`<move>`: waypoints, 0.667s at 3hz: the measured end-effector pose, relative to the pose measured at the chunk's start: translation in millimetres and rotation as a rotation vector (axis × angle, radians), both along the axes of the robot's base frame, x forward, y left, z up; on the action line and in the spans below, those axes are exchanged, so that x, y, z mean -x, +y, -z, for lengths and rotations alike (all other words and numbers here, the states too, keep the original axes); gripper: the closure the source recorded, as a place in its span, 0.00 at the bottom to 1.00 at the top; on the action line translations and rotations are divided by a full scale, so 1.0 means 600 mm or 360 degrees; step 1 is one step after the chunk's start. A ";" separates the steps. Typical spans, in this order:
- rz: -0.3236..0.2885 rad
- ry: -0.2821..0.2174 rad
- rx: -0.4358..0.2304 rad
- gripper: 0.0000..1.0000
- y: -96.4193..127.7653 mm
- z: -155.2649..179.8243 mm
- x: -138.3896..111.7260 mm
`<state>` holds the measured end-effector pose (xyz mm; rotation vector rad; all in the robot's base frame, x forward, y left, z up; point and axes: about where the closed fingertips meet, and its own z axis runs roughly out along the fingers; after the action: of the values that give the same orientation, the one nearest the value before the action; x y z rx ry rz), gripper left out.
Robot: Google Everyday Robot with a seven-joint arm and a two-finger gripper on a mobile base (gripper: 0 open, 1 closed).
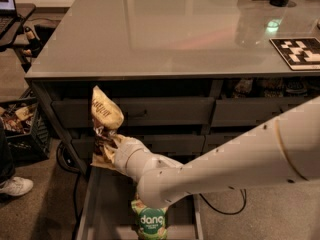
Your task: Pick brown chip bag from bottom drawer and place on counter
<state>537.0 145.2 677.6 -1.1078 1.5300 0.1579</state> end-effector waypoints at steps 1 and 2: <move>0.0004 -0.0042 -0.0002 1.00 -0.002 -0.024 -0.001; 0.0018 -0.0069 0.0004 1.00 -0.004 -0.040 0.001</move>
Offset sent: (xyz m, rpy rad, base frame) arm -0.0025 -0.0063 0.0311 -0.0113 -0.0571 -0.0251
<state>536.3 142.7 701.5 -1.0980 1.4979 0.1233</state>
